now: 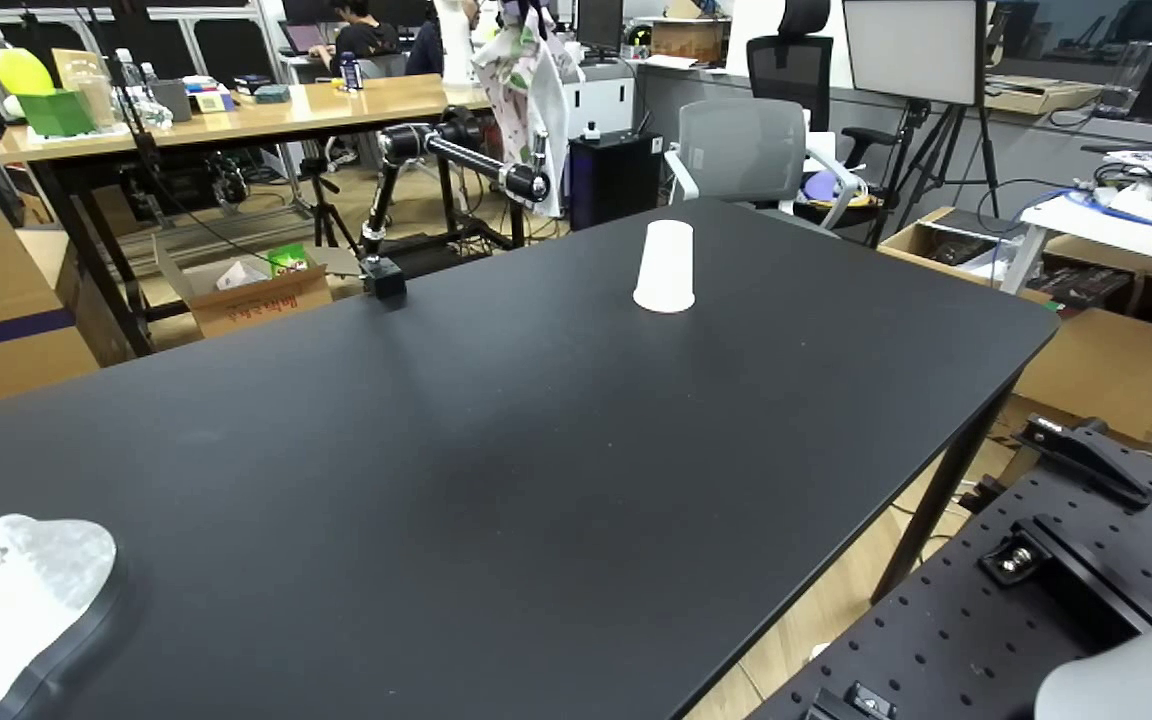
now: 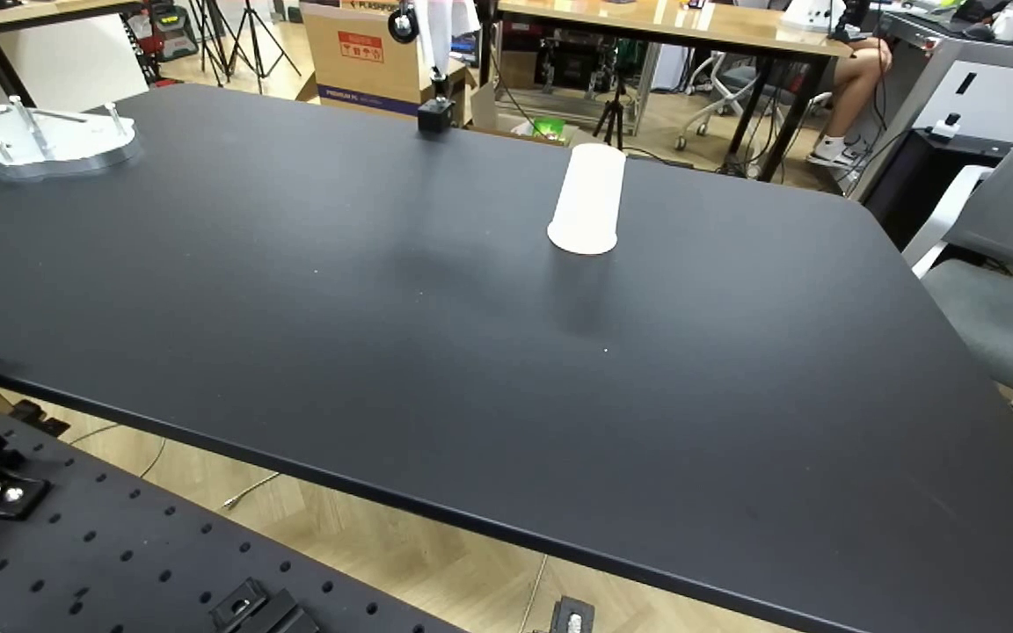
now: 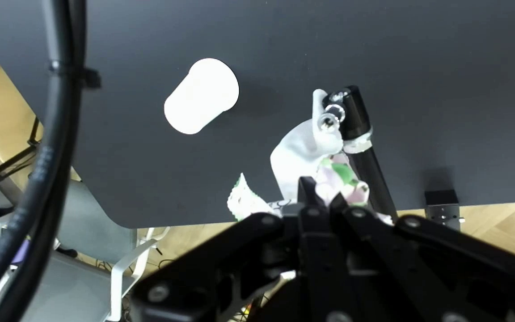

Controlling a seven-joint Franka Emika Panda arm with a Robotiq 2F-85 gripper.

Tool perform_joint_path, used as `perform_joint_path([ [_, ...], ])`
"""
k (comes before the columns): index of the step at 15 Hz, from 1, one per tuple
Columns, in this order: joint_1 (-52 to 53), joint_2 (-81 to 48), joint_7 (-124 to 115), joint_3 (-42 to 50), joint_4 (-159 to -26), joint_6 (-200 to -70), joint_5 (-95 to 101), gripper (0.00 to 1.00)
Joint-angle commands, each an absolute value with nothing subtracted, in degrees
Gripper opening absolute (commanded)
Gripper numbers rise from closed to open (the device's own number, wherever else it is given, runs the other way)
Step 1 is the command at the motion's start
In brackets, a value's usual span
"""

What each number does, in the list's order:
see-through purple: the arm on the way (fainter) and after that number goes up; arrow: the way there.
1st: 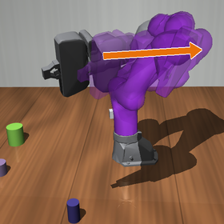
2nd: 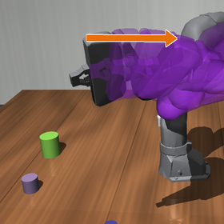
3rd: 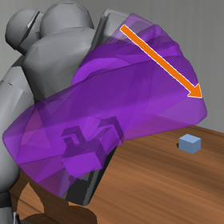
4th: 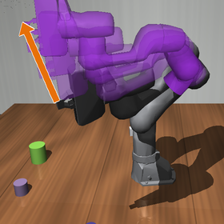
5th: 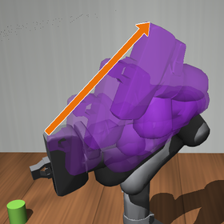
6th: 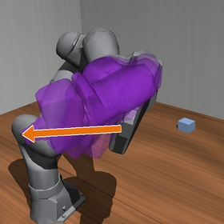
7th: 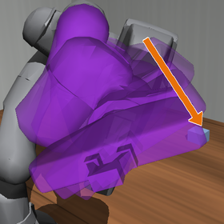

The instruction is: Put the towel on the black thing on top of the table

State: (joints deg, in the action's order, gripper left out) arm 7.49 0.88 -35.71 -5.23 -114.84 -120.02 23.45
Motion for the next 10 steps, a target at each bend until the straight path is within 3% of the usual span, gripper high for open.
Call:
perform_joint_path([
  [1, 5.9, 2.61, -34.71, -5.0, -117.91, -118.94, 20.77, 0.01],
  [10, 5.11, -0.82, -32.22, -4.94, -118.35, -121.75, 20.94, 0.01],
])
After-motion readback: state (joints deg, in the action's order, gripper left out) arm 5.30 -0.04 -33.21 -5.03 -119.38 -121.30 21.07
